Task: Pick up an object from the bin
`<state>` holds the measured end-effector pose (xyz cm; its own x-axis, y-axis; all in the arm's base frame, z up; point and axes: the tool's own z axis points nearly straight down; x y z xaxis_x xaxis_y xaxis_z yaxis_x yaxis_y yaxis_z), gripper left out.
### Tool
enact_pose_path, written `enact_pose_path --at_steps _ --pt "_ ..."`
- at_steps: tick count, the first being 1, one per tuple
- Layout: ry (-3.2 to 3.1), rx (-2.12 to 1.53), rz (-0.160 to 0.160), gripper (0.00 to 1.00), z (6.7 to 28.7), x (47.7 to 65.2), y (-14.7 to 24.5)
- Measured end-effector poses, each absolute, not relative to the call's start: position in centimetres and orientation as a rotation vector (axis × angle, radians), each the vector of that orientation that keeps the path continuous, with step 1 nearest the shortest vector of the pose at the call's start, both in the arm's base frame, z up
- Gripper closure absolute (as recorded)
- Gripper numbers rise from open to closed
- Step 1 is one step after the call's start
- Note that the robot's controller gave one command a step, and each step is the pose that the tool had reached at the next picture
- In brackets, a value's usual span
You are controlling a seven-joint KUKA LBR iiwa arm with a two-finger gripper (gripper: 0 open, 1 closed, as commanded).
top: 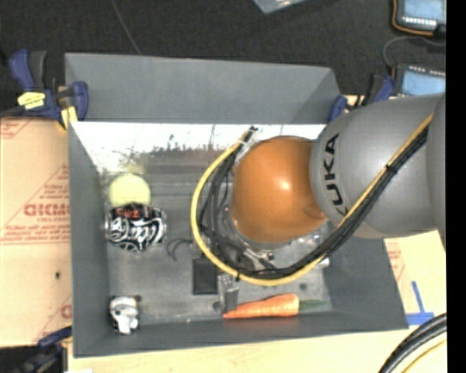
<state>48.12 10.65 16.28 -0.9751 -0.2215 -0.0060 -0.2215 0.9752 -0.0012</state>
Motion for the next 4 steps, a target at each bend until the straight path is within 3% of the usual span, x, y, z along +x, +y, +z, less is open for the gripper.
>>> enact_pose_path --at_steps 1,2,3,4 --pt "3.139 0.028 0.004 0.0 11.9 48.2 9.4" --pt "3.119 -0.36 0.0 0.0 10.8 47.9 7.2" --pt "3.142 0.042 0.003 1.0 9.5 47.9 4.2" --pt "3.142 0.043 0.004 1.0 9.5 47.9 4.2"
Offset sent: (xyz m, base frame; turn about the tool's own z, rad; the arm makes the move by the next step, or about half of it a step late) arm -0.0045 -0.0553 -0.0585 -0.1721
